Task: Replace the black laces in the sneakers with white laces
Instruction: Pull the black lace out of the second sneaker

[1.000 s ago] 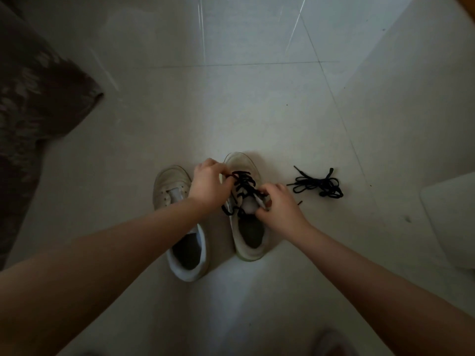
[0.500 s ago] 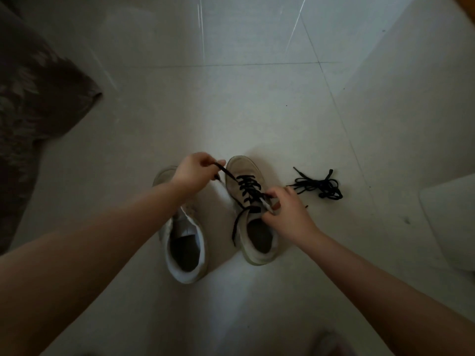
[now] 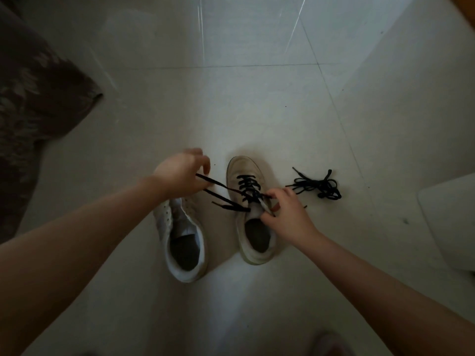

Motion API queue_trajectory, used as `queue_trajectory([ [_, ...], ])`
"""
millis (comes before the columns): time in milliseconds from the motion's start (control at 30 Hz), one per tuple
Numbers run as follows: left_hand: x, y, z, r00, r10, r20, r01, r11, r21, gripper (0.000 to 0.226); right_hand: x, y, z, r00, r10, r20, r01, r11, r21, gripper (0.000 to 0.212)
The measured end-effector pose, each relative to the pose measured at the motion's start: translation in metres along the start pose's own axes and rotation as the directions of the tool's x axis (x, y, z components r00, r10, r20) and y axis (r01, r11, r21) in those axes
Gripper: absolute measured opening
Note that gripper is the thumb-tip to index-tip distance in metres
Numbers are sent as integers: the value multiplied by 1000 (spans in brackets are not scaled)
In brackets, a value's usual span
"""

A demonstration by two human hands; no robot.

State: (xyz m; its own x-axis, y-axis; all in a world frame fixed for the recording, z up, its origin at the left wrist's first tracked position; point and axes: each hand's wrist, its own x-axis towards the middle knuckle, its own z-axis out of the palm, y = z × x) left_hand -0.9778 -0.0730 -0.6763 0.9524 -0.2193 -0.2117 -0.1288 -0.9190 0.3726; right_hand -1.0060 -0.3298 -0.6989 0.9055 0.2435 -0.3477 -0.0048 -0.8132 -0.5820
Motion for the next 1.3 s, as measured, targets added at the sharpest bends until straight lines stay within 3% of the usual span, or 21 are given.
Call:
queue_trajectory([
  [100, -8, 0, 8, 967, -4, 256, 0, 1000, 12, 17, -2, -1, -2, 999, -40, -6, 39, 997, -67, 50],
  [167, -8, 1, 4, 946, -41, 323, 85, 989, -122, 19, -4, -2, -1, 992, -122, -17, 118, 984, -131, 49],
  [233, -5, 2, -1, 958, -107, 266, 209, 896, -393, 21, -5, -3, 2, 984, -176, -11, 172, 971, -166, 51],
  [267, -1, 1, -3, 965, -172, 196, 243, 867, -435, 21, -4, -4, 3, 984, -178, -10, 174, 970, -172, 53],
  [400, 5, -12, -10, 892, -434, -122, 381, 871, -310, 17, -3, -4, 5, 991, -129, -16, 125, 978, -168, 58],
  [500, 3, -8, -4, 852, -513, -105, 429, 799, -422, 17, -3, -3, 3, 991, -133, -12, 129, 975, -181, 58],
  [533, 2, -3, 0, 842, -537, -49, 442, 739, -508, 17, -3, -3, 3, 991, -132, -9, 128, 975, -184, 58],
  [567, 2, 2, 3, 826, -562, 38, 448, 613, -651, 17, -3, -4, 3, 991, -133, -6, 130, 974, -187, 58],
  [633, 6, 11, 3, 763, -588, 271, 417, 127, -900, 19, -2, -4, 3, 990, -141, 2, 138, 969, -204, 58],
  [667, 9, 14, -1, 729, -591, 344, 373, -78, -924, 22, -2, -5, 3, 989, -147, 2, 144, 968, -208, 58],
  [700, 13, 14, -5, 702, -611, 365, 331, -173, -928, 24, -2, -4, 3, 989, -151, -1, 148, 968, -205, 58],
  [733, 17, 12, -8, 684, -648, 336, 312, -157, -937, 25, -3, -4, 4, 989, -151, -3, 147, 968, -203, 58],
  [833, 24, 9, -19, 719, -675, 165, 305, 93, -948, 26, -4, -3, 4, 989, -149, -4, 145, 969, -200, 59],
  [1000, 19, 17, -13, 805, -577, 136, 415, 385, -824, 26, -4, -1, -5, 983, -182, -7, 181, 980, -88, 50],
  [1100, 12, 30, -9, 834, -495, 245, 424, 291, -858, 19, 1, -2, -8, 964, -240, -114, 238, 971, -28, 30],
  [1200, 14, 43, -10, 944, -307, 122, 244, 399, -884, 12, 9, -8, -9, 960, -270, -69, 270, 963, -11, 27],
  [1300, 16, 54, -20, 980, -200, 6, 98, 452, -886, 28, 18, -13, -12, 965, -260, -15, 260, 965, -37, 21],
])
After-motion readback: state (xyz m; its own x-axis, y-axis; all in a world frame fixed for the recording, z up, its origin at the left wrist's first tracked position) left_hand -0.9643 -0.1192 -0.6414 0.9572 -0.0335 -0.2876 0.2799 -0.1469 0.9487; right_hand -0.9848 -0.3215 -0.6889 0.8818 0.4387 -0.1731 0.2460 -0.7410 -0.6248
